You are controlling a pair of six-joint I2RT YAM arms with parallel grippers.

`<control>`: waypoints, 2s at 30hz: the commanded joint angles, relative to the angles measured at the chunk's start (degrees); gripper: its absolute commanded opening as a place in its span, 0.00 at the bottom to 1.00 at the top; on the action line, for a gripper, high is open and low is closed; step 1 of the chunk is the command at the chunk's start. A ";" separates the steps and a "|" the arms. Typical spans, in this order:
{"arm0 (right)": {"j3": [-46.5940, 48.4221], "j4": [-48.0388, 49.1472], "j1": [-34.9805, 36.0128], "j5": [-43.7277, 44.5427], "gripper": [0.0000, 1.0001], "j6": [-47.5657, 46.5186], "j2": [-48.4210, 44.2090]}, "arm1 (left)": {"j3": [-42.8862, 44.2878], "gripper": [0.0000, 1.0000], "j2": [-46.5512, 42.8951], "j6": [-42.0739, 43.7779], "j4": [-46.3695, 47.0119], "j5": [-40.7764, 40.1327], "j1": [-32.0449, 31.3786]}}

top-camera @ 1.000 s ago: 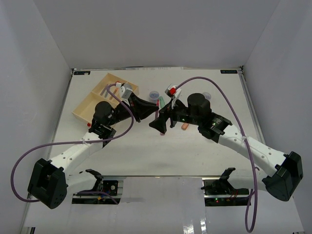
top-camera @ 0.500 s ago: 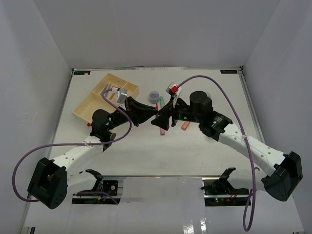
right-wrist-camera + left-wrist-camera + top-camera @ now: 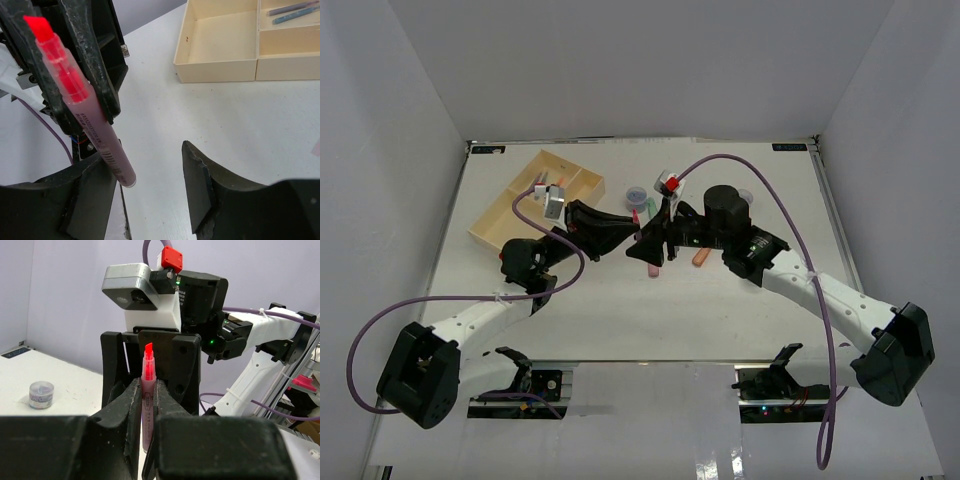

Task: Sort the stationery into containers
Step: Pick up the pen from the center of the board.

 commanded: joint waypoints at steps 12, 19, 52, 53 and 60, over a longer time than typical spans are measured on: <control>4.36 3.28 -0.23 -3.61 0.54 -0.32 0.17 | -2.26 0.00 0.88 -2.85 8.25 -0.60 -0.19; 5.24 3.28 -0.23 -4.41 0.51 -0.59 0.43 | -2.61 0.00 1.06 -3.29 9.48 -0.43 -0.19; -0.91 -2.33 -4.54 -2.04 0.08 -4.18 -4.58 | -3.23 0.57 -4.38 5.49 -6.47 -1.56 -0.19; -1.26 -3.13 -4.80 -1.60 0.08 -4.63 -5.28 | -2.10 0.67 -5.96 6.63 -9.21 -2.18 -0.19; -2.58 -10.51 -7.79 1.38 0.08 -8.49 -6.69 | 7.57 0.98 -8.44 18.49 -40.14 -11.05 -0.11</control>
